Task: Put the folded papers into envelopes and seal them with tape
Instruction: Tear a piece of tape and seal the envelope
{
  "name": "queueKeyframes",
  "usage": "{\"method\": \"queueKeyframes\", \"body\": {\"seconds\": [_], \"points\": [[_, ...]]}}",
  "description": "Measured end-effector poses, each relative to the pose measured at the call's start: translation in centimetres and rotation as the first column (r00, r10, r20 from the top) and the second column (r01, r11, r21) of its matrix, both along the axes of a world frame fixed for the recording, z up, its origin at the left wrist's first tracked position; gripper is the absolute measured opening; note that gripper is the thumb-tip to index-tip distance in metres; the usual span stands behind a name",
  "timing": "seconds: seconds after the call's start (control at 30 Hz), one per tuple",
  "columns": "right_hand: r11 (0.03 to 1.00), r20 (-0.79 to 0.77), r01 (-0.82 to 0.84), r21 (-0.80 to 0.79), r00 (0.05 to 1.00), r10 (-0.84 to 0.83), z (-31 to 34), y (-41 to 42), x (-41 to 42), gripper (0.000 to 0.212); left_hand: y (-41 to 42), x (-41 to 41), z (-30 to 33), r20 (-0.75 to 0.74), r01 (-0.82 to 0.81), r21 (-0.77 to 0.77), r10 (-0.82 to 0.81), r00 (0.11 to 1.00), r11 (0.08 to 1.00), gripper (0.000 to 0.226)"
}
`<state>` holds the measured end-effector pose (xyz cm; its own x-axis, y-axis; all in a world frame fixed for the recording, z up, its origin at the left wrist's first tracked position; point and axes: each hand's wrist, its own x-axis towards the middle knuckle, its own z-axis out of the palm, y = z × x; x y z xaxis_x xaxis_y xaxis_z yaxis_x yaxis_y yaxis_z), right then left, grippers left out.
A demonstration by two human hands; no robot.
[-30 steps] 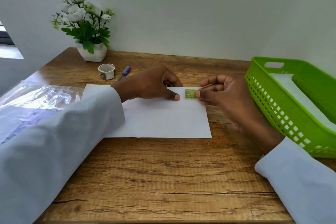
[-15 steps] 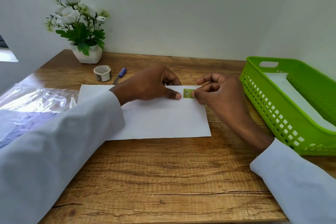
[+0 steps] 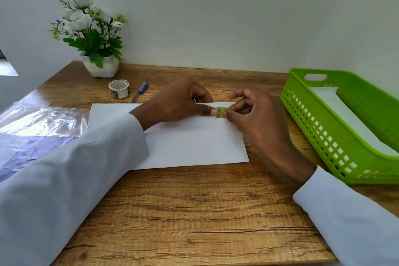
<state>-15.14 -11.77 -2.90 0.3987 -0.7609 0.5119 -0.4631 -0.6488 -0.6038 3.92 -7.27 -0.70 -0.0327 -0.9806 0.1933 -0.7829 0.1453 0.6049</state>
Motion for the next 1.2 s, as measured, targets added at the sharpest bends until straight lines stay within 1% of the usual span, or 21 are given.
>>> {"method": "queueKeyframes", "body": {"seconds": [0.2, 0.33, 0.37, 0.4, 0.43, 0.47, 0.5, 0.53, 0.57, 0.6, 0.7, 0.83, 0.93, 1.07, 1.2], "points": [[0.998, -0.019, -0.014, -0.062, 1.000, 0.013, -0.1, 0.0, 0.0, 0.034, 0.0, -0.3, -0.2, -0.004, -0.014, -0.005, 0.014, 1.000, 1.000, 0.018], [0.996, -0.014, 0.031, -0.085, 0.999, -0.032, -0.2, -0.5, -0.3, 0.040, 0.0, -0.2, 0.0, -0.057, -0.011, -0.005, 0.011, 0.998, 1.000, 0.017], [0.998, -0.001, 0.043, -0.043, 0.999, -0.043, -0.2, -0.8, -0.3, 0.042, 0.1, -0.2, 0.0, -0.071, -0.008, -0.005, 0.007, 0.997, 1.000, 0.017], [0.998, 0.029, 0.037, 0.049, 0.999, -0.038, -0.2, -1.0, -0.4, 0.041, 0.1, -0.2, 0.1, -0.083, -0.009, -0.005, 0.008, 0.997, 1.000, 0.017], [0.982, 0.085, -0.004, 0.186, 0.996, -0.012, -0.2, -1.3, -0.5, 0.039, 0.1, -0.1, 0.1, -0.094, -0.012, -0.004, 0.012, 0.996, 1.000, 0.017], [0.935, 0.172, -0.087, 0.344, 0.985, 0.029, -0.1, -1.6, -0.6, 0.035, 0.1, -0.1, 0.1, -0.102, -0.016, -0.003, 0.015, 0.995, 1.000, 0.017], [0.861, 0.262, -0.186, 0.474, 0.963, 0.064, -0.1, -1.8, -0.6, 0.030, 0.2, -0.1, 0.1, -0.107, -0.019, -0.003, 0.019, 0.994, 1.000, 0.017], [0.790, 0.331, -0.267, 0.551, 0.940, 0.087, -0.1, -2.0, -0.7, 0.027, 0.2, -0.1, 0.1, -0.111, -0.021, -0.003, 0.020, 0.994, 1.000, 0.017], [0.744, 0.370, -0.315, 0.590, 0.924, 0.099, -0.2, -2.1, -0.8, 0.025, 0.2, -0.1, 0.1, -0.118, -0.022, -0.003, 0.021, 0.993, 1.000, 0.017], [0.719, 0.391, -0.339, 0.607, 0.915, 0.102, -0.2, -2.3, -0.8, 0.025, 0.2, -0.2, 0.1, -0.130, -0.022, -0.003, 0.022, 0.991, 1.000, 0.018], [0.690, 0.430, -0.375, 0.619, 0.897, 0.102, -0.1, -2.5, -0.8, 0.027, 0.2, -0.4, 0.1, -0.153, -0.020, -0.006, 0.018, 0.988, 1.000, 0.022], [0.667, 0.436, -0.380, 0.641, 0.895, 0.091, -0.1, -2.6, -0.7, 0.017, 0.1, -0.5, 0.3, -0.157, -0.018, 0.013, 0.020, 0.987, 1.000, 0.020], [0.656, 0.445, -0.384, 0.650, 0.892, 0.080, -0.1, -2.5, -0.6, 0.018, 0.0, -0.7, 0.4, -0.151, -0.012, 0.006, 0.013, 0.988, 1.000, 0.018], [0.681, 0.433, -0.376, 0.629, 0.896, 0.095, -0.2, -2.3, -0.6, 0.021, -0.1, -0.6, 0.2, -0.118, -0.001, 0.008, 0.002, 0.993, 1.000, 0.018], [0.711, 0.417, -0.324, 0.625, 0.908, 0.048, -0.1, -2.3, -0.4, 0.014, -0.4, -0.4, 0.0, -0.094, 0.005, 0.023, -0.003, 0.996, 1.000, 0.015]]}}
